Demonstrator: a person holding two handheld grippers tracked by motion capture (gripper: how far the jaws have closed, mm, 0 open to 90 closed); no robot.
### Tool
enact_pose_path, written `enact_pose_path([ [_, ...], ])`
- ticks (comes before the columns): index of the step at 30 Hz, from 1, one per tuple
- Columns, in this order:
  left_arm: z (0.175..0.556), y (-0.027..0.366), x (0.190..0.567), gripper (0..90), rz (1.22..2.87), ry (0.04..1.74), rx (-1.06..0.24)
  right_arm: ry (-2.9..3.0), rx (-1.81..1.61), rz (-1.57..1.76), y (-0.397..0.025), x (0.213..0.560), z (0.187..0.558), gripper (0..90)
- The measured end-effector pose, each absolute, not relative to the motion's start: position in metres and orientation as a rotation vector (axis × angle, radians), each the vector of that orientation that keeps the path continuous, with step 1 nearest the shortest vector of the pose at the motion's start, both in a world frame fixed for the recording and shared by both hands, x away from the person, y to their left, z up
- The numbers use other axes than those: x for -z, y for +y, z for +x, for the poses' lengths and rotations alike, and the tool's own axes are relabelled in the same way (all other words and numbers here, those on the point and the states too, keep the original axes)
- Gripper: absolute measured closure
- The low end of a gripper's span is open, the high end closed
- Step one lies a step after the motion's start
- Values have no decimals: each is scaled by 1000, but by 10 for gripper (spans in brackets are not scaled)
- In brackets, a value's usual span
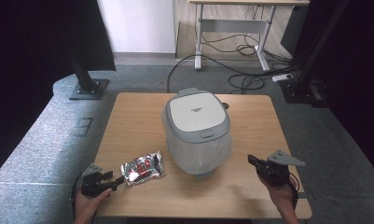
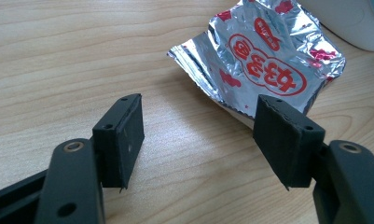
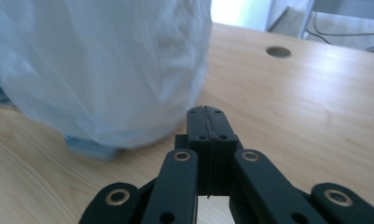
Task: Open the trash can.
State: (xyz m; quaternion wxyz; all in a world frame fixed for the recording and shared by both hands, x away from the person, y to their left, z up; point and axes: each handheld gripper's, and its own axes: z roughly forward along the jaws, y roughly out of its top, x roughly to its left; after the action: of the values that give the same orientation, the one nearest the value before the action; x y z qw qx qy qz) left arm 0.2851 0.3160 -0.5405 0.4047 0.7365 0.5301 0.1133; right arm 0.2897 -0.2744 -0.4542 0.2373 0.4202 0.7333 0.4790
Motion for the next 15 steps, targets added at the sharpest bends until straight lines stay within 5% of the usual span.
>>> enact_pose_path([
  [15,286,316,542,340,1868,1339,-269,2045,-1489,1040,-246,383,311,896],
])
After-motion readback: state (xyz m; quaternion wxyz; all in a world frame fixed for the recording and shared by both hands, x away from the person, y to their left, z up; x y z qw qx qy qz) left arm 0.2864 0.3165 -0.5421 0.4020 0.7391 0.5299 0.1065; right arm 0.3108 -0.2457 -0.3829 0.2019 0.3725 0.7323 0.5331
